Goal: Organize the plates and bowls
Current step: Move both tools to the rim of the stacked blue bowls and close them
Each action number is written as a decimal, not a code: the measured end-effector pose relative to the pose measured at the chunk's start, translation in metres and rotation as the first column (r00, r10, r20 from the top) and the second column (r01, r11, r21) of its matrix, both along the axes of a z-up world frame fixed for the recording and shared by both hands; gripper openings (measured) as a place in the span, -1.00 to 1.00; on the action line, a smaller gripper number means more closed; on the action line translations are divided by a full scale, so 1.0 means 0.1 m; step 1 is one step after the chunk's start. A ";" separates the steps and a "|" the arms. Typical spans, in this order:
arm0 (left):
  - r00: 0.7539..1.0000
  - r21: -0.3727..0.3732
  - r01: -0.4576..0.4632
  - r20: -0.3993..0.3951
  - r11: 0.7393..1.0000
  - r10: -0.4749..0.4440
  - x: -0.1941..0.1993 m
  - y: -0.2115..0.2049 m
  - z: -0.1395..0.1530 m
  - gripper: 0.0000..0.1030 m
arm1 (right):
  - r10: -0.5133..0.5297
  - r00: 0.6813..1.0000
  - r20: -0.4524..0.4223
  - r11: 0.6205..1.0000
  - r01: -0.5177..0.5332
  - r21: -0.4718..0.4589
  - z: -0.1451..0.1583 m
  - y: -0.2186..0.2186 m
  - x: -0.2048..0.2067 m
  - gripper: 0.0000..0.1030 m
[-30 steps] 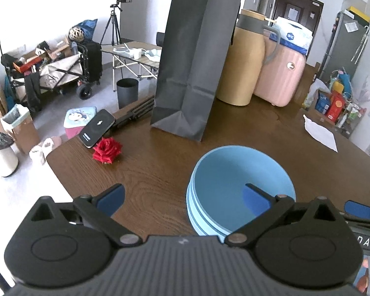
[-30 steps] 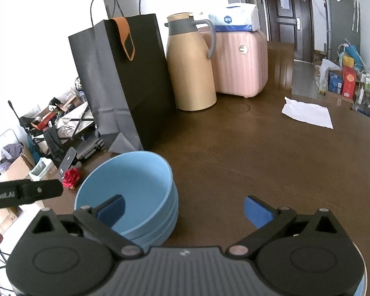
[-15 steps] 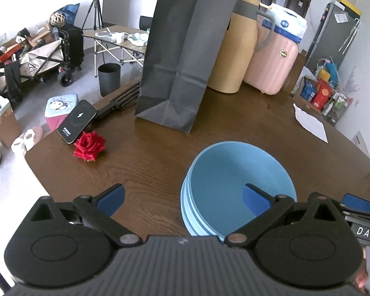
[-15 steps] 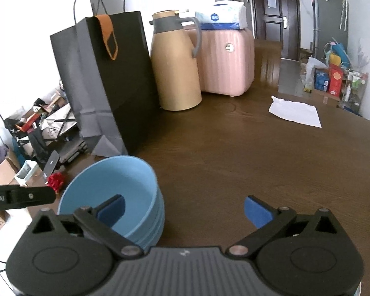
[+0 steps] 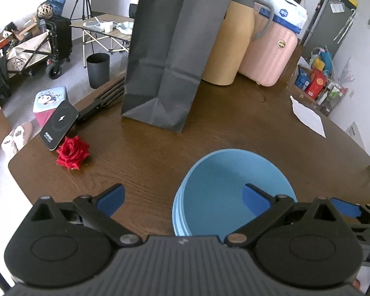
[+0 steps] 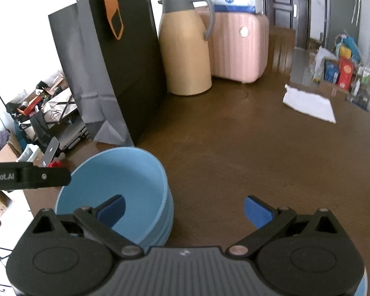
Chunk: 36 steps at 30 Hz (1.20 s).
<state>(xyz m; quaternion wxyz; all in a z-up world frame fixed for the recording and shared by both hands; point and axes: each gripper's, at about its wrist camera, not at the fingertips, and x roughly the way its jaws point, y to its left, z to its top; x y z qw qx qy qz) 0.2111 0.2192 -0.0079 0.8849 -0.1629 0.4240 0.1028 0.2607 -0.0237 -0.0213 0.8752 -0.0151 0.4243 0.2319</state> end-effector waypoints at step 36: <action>0.971 -0.202 -0.003 -0.234 0.979 -0.045 0.47 0.10 -0.75 -0.28 | 0.028 0.930 -0.367 0.999 -0.018 0.033 -0.59 0.41 0.40 -0.22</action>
